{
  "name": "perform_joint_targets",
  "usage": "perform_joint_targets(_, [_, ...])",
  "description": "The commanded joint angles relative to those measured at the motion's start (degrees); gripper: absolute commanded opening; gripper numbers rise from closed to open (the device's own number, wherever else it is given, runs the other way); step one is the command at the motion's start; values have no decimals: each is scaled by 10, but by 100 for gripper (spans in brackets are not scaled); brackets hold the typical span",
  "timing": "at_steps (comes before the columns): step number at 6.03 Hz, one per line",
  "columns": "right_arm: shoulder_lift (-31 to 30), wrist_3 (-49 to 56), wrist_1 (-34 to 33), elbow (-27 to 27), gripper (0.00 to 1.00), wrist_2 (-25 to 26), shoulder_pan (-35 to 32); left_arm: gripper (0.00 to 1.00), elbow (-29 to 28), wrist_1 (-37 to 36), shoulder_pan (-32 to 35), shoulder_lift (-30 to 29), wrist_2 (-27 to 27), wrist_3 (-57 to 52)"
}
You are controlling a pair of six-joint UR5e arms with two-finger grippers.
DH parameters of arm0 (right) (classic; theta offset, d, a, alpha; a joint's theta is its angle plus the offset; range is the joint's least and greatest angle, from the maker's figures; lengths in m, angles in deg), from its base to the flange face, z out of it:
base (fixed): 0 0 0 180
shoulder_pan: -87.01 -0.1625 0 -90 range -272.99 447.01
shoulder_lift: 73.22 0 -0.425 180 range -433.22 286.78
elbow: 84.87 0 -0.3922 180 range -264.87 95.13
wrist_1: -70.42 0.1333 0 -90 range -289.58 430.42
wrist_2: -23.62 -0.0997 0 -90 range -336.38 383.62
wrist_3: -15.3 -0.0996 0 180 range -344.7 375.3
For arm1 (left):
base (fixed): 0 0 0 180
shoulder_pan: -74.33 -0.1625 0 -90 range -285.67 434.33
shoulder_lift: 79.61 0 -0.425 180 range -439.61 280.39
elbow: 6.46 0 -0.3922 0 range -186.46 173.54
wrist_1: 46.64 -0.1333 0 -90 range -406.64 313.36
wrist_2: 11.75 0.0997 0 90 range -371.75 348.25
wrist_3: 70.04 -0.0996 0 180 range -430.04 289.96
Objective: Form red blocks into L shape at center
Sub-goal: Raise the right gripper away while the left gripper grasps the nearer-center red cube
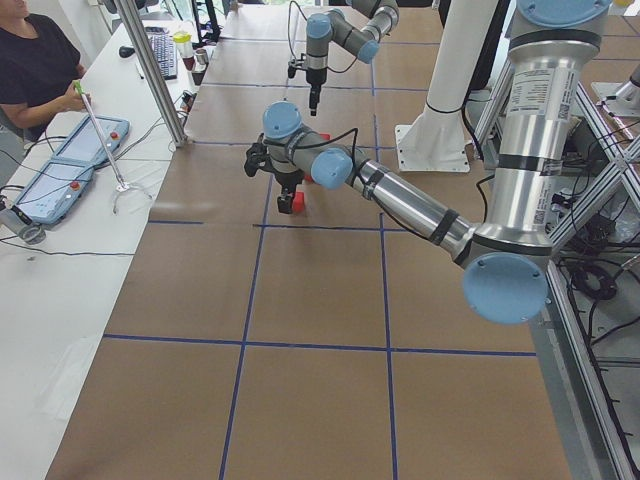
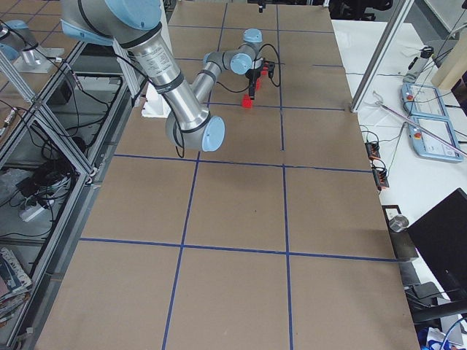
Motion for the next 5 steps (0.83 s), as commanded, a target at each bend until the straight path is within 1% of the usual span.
perform_joint_targets(1, [-57,59,-2,-33,100,-73,-57,100,-62,-2,-82,-120,3,94])
perform_joint_targets(2, [-97,95,-1,-59,100,-80,-72,100,-109,-3,-118,-164,57,98])
perform_joint_targets(3, [-138,123,-1,-93,100,-82,-86,100,-141,3,-177,-189,121,162])
perform_joint_targets(4, [-154,124,0,-103,100,-80,-87,100,-179,4,-209,-232,140,224])
perform_joint_targets(5, [-157,124,0,-103,100,-75,-86,100,-193,4,-232,-245,165,238])
